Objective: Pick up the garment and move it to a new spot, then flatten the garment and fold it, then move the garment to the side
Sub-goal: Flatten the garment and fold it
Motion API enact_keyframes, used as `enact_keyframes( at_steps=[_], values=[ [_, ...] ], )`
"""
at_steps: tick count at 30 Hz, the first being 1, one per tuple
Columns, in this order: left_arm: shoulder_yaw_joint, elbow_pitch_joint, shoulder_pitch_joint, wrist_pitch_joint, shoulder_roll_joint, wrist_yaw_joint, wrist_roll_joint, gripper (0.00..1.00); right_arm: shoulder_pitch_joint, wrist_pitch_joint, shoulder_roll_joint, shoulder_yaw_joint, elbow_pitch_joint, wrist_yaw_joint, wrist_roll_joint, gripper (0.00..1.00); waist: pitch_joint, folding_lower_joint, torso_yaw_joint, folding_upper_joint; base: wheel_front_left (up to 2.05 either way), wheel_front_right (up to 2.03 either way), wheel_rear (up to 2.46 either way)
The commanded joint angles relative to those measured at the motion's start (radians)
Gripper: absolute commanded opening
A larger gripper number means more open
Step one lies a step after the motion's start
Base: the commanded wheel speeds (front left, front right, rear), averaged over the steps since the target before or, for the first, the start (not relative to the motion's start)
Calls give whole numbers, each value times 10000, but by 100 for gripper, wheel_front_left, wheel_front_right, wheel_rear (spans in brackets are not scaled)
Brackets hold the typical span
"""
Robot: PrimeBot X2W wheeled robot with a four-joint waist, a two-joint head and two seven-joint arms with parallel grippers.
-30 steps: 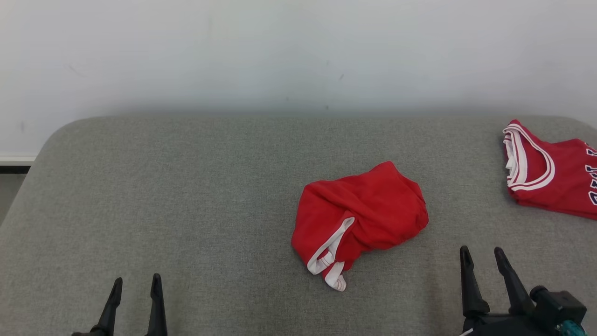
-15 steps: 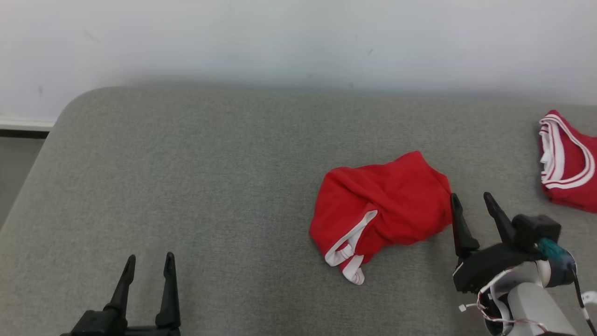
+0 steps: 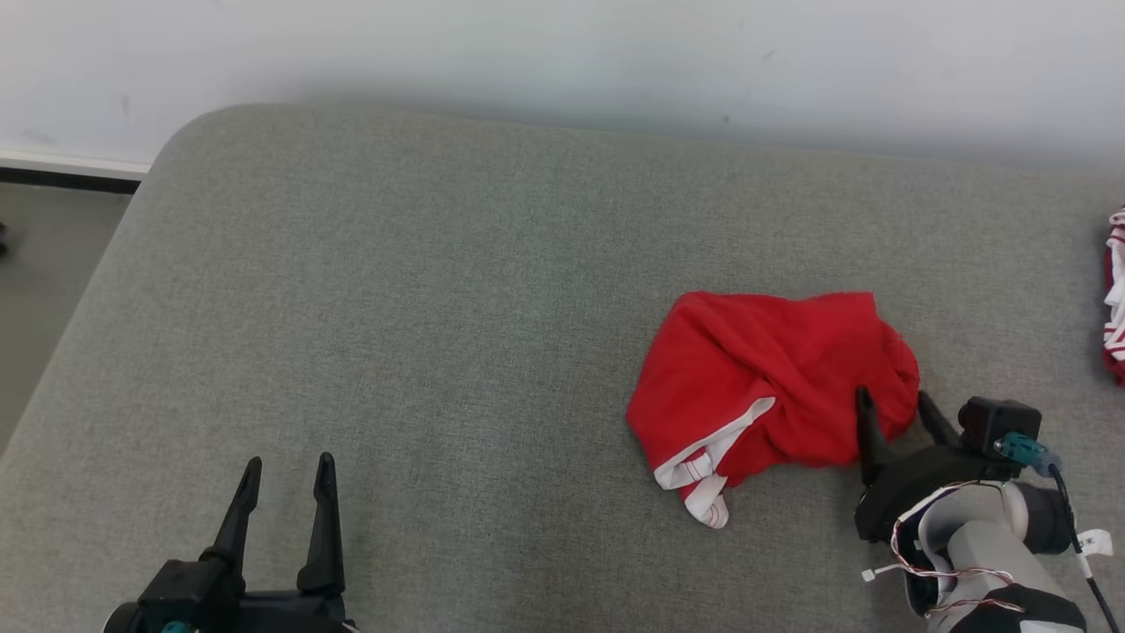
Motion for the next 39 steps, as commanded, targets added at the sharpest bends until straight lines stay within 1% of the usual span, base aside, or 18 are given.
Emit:
enact_keyframes(
  at_steps=[1, 5, 6, 7, 8, 11, 14, 16, 21, 25, 30, 31, 34, 35, 37, 39],
  values=[
    [44, 22, -107, -28, -29, -57, 78, 100, -116, -31, 86, -59, 300, -31, 120, 100, 72, -2, 54, -1, 0, 0, 0],
    [79, 66, -144, -28, -51, -65, 141, 100, -315, -40, 318, -64, 1104, -31, 221, 100, 56, -2, 89, -1, 0, 0, 0],
    [87, 74, -168, -28, -57, -75, 152, 100, -340, -46, 396, -30, 1260, -29, 277, 82, 44, -2, 95, -1, 0, 0, 0],
    [93, 88, -181, -28, -66, -86, 167, 100, -373, -71, 438, 0, 1385, -29, 306, 16, 29, -2, 98, -1, 0, 0, 0],
    [96, 100, -189, -28, -75, -98, 182, 100, -415, -136, 474, 44, 1415, -29, 344, 0, 3, -2, 99, -1, 0, 0, 0],
    [203, 73, -142, -28, -79, -117, 200, 100, -543, -345, 399, 105, 1282, -31, 463, 0, -124, -2, 18, -1, 0, 0, 0],
    [325, 69, 29, -28, -89, -126, 241, 100, -491, -430, 113, 211, 967, -31, 575, 0, -323, -2, -130, -1, 0, 0, 0],
    [391, 27, 154, -28, -99, -125, 261, 100, -417, -460, -196, 303, 671, -31, 652, 0, -491, -2, -263, -1, 0, 0, 0],
    [451, -39, 423, -28, -135, -134, 353, 100, -129, -450, -1294, 512, -342, -31, 822, 0, -972, -2, -547, -1, 0, 0, 0],
    [418, -80, 593, -28, -169, -146, 369, 100, -17, -444, -2293, 773, -1193, -31, 971, 0, -1254, -2, -716, -1, 0, 0, 0],
    [359, -133, 726, -28, -181, -137, 429, 100, -76, 49, -3305, 889, -2564, -31, 1121, 0, -1417, -2, -844, -1, 0, 0, 0],
    [359, -133, 726, -28, -181, -137, 429, 100, -76, 49, -3305, 889, -2564, -31, 1121, 0, -1417, -2, -844, -1, 0, 0, 0],
    [318, -201, 702, -28, -188, -143, 402, 100, -100, 592, -3669, 832, -3578, -31, 1159, 0, -1420, -2, -820, -1, 0, 0, 0],
    [286, -216, 669, -28, -195, -143, 410, 100, -48, 809, -3693, 839, -3936, -31, 1132, 0, -1384, -2, -794, -1, 0, 0, 0],
    [224, -233, 573, -28, -209, -137, 409, 100, 184, 1254, -3523, 958, -4627, -29, 1102, 0, -1320, -2, -723, -1, 0, 0, 0],
    [144, -176, 544, -28, -217, -144, 384, 100, 466, 1598, -3219, 1189, -5194, -31, 1077, 0, -1291, -2, -630, -1, 0, 0, 0]
  ],
)
